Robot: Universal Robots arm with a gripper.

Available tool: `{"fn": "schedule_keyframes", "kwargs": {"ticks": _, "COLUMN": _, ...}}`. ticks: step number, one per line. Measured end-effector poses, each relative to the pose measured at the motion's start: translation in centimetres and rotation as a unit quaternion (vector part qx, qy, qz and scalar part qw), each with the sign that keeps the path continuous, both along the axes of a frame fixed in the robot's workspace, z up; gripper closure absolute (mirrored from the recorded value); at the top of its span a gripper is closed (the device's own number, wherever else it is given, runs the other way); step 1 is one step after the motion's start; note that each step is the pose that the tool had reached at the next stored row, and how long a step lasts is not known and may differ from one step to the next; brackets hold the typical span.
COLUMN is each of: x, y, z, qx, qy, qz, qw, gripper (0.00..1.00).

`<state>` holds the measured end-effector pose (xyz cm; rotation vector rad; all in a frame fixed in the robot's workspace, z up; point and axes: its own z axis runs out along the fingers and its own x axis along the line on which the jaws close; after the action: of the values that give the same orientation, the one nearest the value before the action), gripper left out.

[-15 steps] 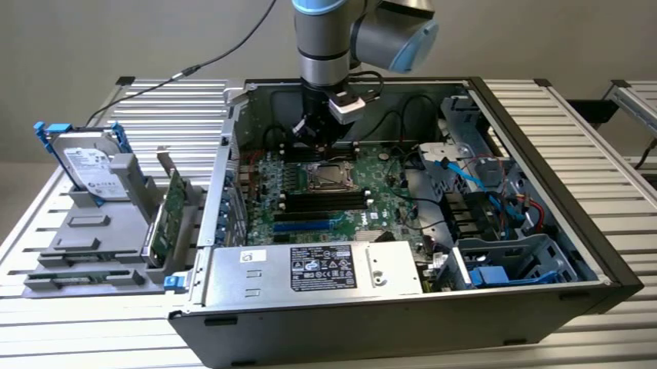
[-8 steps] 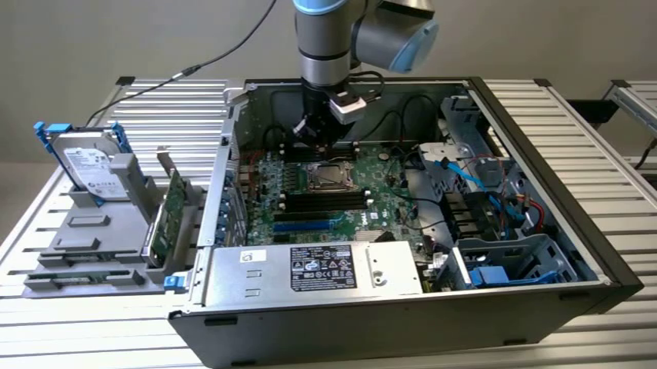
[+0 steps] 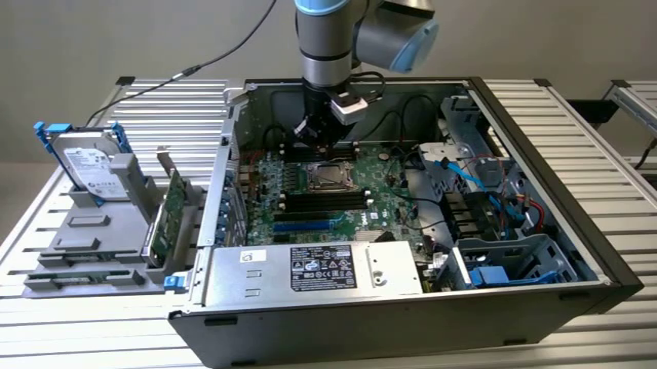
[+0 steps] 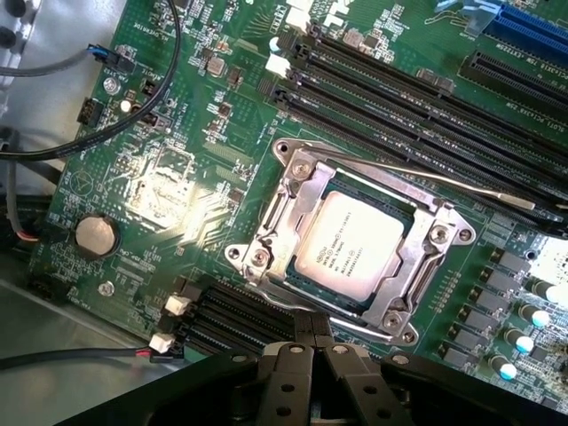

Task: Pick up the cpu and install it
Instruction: 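Install the first cpu locking lever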

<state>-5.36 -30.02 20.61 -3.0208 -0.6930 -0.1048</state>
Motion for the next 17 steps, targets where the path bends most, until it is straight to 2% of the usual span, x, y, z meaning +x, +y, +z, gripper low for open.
{"fn": "schedule_keyframes", "kwargs": {"ticks": 6, "x": 0.01, "y": -0.09, "z": -0.02, "qx": 0.0001, "qy": 0.0018, "qz": 0.002, "qw": 1.0000, "gripper": 0.89}}
{"fn": "schedule_keyframes", "kwargs": {"ticks": 10, "x": 0.00, "y": -0.15, "z": -0.06, "qx": 0.0000, "qy": 0.0056, "qz": 0.005, "qw": 1.0000, "gripper": 0.89}}
{"fn": "schedule_keyframes", "kwargs": {"ticks": 13, "x": 0.00, "y": -0.16, "z": -0.13, "qx": 0.0000, "qy": 0.0095, "qz": 0.008, "qw": 0.9999, "gripper": 0.89}}
{"fn": "schedule_keyframes", "kwargs": {"ticks": 14, "x": 0.02, "y": -0.16, "z": -0.16, "qx": -0.0001, "qy": 0.0116, "qz": 0.011, "qw": 0.9999, "gripper": 0.89}}
{"fn": "schedule_keyframes", "kwargs": {"ticks": 17, "x": 0.11, "y": -0.16, "z": -0.16, "qx": -0.0001, "qy": 0.0125, "qz": 0.016, "qw": 0.9998, "gripper": 0.89}}
